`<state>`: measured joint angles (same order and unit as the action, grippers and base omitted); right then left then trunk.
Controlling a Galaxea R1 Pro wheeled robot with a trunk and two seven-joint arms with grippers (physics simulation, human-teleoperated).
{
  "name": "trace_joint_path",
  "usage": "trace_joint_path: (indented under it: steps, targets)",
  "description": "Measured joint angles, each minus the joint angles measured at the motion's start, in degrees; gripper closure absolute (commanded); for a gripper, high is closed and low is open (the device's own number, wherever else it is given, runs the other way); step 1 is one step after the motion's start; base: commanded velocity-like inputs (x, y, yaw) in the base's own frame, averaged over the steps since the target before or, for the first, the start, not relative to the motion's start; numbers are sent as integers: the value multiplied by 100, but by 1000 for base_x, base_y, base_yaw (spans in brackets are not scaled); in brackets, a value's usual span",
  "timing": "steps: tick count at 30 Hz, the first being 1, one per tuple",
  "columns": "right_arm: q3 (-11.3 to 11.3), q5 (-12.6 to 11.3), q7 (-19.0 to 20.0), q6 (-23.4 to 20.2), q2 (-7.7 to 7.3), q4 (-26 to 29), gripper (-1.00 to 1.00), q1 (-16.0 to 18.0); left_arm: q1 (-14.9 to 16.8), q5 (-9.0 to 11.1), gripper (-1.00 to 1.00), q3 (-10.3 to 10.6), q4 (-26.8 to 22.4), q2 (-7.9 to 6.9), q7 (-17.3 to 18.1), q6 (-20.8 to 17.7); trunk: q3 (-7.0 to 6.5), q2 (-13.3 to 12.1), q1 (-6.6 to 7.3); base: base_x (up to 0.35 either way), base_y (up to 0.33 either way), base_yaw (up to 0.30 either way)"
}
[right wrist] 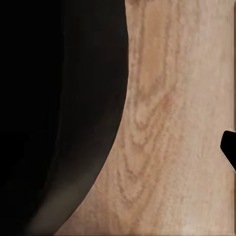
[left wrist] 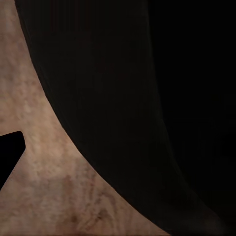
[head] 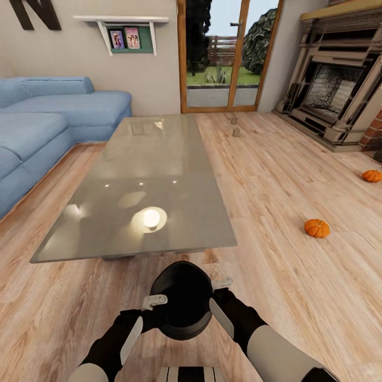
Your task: Place each of the two pumpkins and all three candles from the living room inside a cabinet in the living room (use any cabinet), then make sure every cabinet is closed, and position the cauldron so it is next to a table in the living room.
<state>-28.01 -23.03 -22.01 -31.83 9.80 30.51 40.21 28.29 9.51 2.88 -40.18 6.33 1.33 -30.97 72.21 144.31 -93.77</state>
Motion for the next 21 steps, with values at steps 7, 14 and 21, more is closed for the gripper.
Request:
trace_joint_path:
  steps: [7, 14, 21]
  targets:
    - [0, 0, 1, 0, 1, 0, -100, 0, 0, 2, -100, -14, -3, -5, 0, -12, -155, -9, 18, 0, 0, 0]
    - [0, 0, -2, 0, 0, 0, -100, 0, 2, 11, -100, -7, -20, 0, 7, -117, -310, -19, 36, 0, 0, 0]
    - [0, -5, 4, 0, 0, 0, -100, 0, 0, 17, -100, -9, -463, -4, -2, -725, -466, -28, 54, 0, 0, 0]
